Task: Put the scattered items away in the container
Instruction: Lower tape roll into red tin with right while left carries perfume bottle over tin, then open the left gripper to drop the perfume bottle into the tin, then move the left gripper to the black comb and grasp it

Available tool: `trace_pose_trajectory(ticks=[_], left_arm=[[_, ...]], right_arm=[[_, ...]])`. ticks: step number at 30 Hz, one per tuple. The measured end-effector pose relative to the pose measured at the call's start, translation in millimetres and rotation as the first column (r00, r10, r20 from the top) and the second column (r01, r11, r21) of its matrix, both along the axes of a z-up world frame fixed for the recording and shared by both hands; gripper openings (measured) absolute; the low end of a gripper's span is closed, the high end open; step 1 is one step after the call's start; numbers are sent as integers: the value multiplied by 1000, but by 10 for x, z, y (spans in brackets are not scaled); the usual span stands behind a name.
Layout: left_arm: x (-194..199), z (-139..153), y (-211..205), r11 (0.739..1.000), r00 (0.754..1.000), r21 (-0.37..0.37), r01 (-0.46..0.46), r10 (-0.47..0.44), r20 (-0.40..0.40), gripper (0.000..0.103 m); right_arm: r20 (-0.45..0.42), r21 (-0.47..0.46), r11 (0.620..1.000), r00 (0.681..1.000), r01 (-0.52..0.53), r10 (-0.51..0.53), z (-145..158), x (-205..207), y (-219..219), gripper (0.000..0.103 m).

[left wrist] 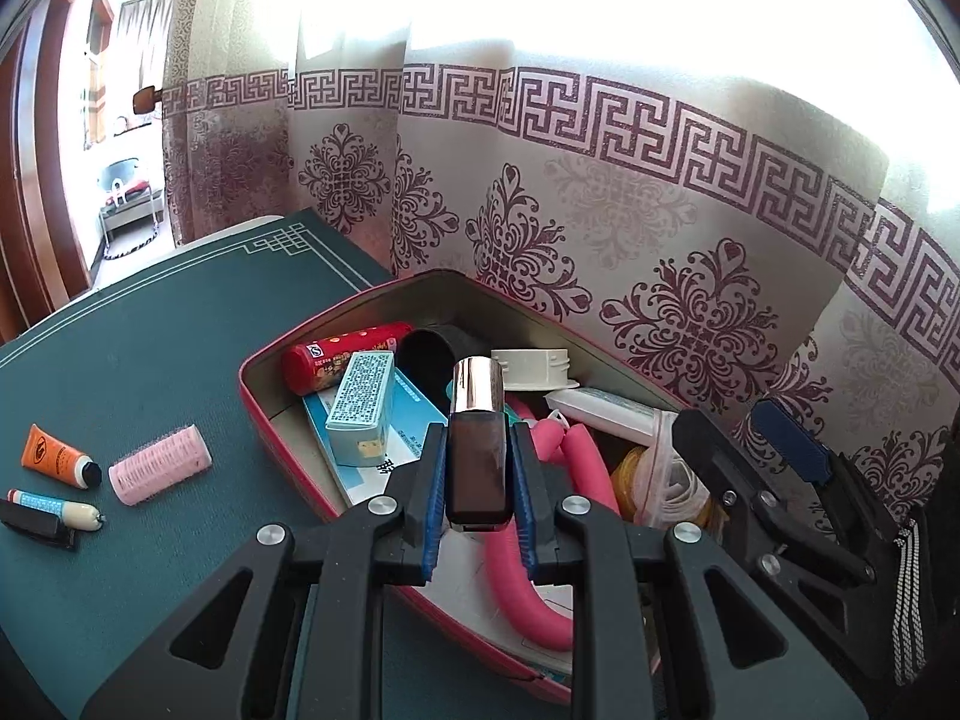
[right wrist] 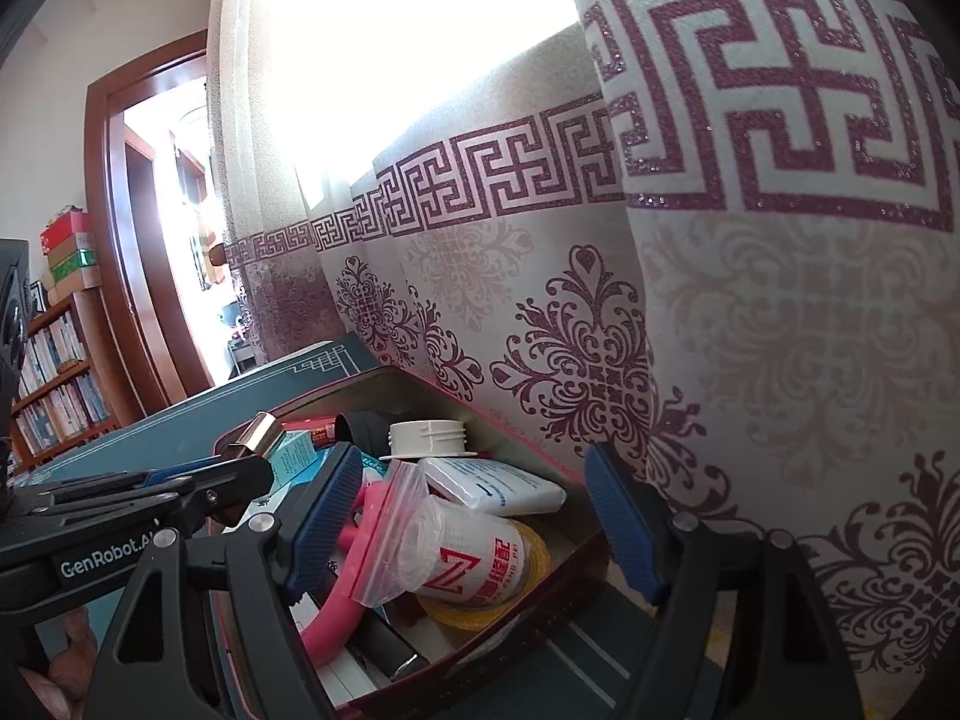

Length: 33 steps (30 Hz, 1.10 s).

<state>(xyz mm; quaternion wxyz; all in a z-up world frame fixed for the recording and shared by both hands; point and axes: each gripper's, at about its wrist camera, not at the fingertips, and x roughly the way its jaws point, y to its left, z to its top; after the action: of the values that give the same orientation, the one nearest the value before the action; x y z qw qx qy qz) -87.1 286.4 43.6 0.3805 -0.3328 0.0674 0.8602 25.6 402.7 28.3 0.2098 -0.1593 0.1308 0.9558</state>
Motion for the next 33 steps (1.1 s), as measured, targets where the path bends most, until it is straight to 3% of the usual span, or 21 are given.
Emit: trace_pose_trajectory(ticks=[2,6,16,20,28,33], left_arm=[[-62,-17,-19,1000,1000,9,-16,16,16,24],[-90,16,-132,999,999,23,-47,47,2,43],[-125,89,-487,993,994,35,-113,113,-7,46],[-156,89,-672,985,985,42,-170,171,-7,65],[-323,11,-1103,958,958,24,-286,286,-7,66],[-543,-101,-1509,923,923,2,-385,385,23,67]], right_arm=[[-1,1,1000,1000,0,0,0,0,-2,82],[0,5,1000,1000,-3,3,-7,-12,-1,82],[-11,34,999,1000,-16,17,5,-14,-67,82],[-12,54,998,1000,-25,26,10,-18,-110,82],[0,74,997,999,-35,35,-5,-51,-167,84],[6,83,996,999,-37,37,-8,-57,-198,85]])
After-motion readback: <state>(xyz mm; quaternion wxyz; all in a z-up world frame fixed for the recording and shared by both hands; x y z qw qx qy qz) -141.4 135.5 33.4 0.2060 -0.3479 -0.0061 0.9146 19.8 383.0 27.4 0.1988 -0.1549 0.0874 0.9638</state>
